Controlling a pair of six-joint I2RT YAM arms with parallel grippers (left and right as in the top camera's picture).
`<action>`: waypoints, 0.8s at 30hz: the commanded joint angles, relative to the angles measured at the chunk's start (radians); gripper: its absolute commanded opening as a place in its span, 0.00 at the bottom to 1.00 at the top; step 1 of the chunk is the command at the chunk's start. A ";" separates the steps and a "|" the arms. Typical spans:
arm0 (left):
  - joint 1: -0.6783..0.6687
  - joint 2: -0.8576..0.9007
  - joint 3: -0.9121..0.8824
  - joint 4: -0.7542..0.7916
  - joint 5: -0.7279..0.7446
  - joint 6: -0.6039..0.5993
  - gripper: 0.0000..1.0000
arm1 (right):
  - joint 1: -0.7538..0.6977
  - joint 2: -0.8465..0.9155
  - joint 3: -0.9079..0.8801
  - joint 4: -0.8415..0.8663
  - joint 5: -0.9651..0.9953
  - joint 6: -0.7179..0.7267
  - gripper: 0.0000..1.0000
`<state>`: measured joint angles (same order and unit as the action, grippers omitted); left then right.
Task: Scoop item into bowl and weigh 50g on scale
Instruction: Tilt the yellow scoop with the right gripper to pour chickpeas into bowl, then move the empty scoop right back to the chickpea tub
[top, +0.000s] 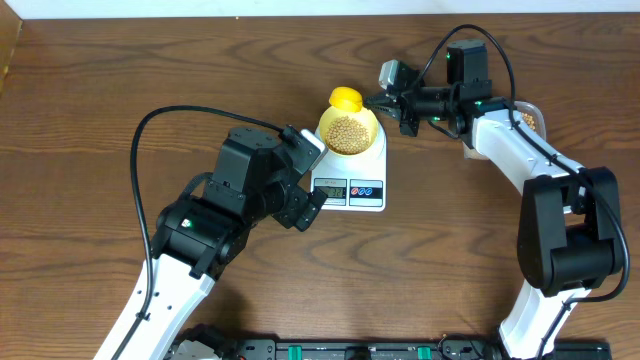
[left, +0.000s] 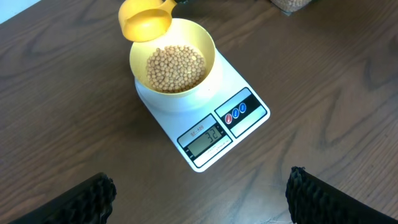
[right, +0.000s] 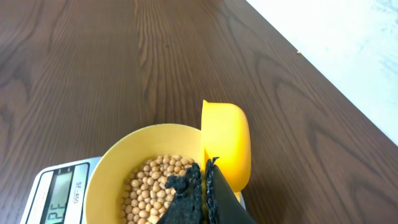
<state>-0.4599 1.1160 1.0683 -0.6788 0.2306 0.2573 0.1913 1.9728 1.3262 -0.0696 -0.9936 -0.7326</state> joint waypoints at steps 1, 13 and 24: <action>0.005 -0.011 0.004 0.002 -0.003 -0.016 0.90 | 0.006 0.008 -0.003 -0.002 -0.007 -0.040 0.01; 0.005 -0.011 0.004 0.002 -0.003 -0.016 0.90 | 0.006 0.008 -0.003 -0.002 -0.008 -0.050 0.01; 0.005 -0.011 0.004 0.002 -0.003 -0.016 0.90 | 0.002 0.008 -0.002 0.064 -0.202 0.229 0.01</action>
<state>-0.4599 1.1160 1.0683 -0.6788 0.2306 0.2573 0.1913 1.9732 1.3262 -0.0189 -1.0744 -0.6445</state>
